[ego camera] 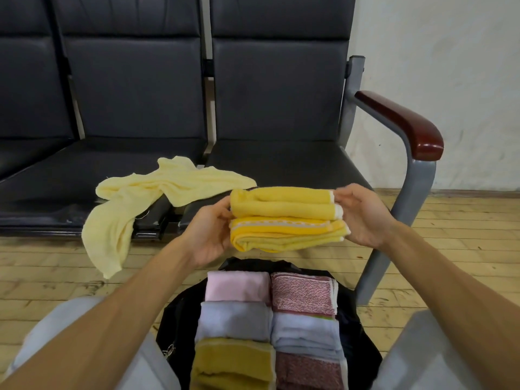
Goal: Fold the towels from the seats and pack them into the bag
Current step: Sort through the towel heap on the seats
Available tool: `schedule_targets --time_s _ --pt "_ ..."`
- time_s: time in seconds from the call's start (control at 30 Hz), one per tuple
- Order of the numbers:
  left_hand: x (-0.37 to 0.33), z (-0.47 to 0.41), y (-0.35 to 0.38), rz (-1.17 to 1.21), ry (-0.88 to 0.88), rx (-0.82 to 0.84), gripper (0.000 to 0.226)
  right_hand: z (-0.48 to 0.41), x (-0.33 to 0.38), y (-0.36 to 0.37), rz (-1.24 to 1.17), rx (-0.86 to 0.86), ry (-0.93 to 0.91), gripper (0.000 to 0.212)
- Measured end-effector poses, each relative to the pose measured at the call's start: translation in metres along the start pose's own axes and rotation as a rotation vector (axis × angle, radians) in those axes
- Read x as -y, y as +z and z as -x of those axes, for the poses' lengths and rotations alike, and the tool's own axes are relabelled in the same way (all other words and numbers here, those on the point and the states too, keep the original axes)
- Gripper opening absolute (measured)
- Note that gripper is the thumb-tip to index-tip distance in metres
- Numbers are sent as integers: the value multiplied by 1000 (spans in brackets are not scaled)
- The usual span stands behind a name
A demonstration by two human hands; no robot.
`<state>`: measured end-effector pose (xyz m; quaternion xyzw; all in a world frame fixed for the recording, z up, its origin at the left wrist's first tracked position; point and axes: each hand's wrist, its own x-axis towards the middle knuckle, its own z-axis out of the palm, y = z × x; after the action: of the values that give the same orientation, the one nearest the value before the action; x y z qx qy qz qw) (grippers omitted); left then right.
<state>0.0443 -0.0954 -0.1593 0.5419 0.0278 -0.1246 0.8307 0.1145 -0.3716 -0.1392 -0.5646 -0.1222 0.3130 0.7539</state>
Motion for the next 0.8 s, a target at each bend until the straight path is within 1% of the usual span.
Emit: schedule_targets --time_s 0.07,0.1,0.13,0.2,0.23,0.3,0.33,0.37,0.43,0.47,0.5,0.53,0.57,0.63,0.7,0.8 --pt "1 1 1 -14 -43 -5 44 -3 -4 4 77 -98 26 52" --pt "1 1 2 -34 -61 -23 44 -5 -6 6 123 -148 48 52" --pt "2 0 4 -75 -79 -34 41 -7 -9 7 160 -177 78 48" --pt "7 -2 6 -183 -109 -9 21 -10 -14 8 226 -170 135 36" --pt "9 -3 7 -222 -107 -7 15 -11 -16 6 247 -155 144 32" --pt "13 -6 5 -235 -80 -21 20 -11 -17 6 247 -147 142 27" --pt "14 -8 5 -219 -63 -34 25 -11 -17 5 223 -157 148 32" --pt "14 -8 6 -209 -44 -52 36 -11 -17 4 196 -166 163 37" --pt "14 -9 6 -184 -10 -111 62 -11 -18 4 166 -154 211 34" --pt "14 -9 6 -163 -3 -145 70 -11 -19 2 163 -147 236 33" --pt "15 -11 5 -132 -10 -170 72 -12 -20 0 162 -155 253 35" --pt "16 -11 5 -107 -30 -180 70 -12 -21 -1 164 -171 257 38" --pt "18 -11 6 -96 -57 -184 62 -12 -23 -2 166 -191 256 39" --pt "24 -10 4 -110 -107 -213 44 -10 -27 -1 214 -216 258 32" --pt "36 -9 1 -129 -138 -196 39 -6 -34 -3 274 -224 297 25" --pt "63 -6 4 -257 -179 -168 33 6 -48 -16 295 -201 401 25"
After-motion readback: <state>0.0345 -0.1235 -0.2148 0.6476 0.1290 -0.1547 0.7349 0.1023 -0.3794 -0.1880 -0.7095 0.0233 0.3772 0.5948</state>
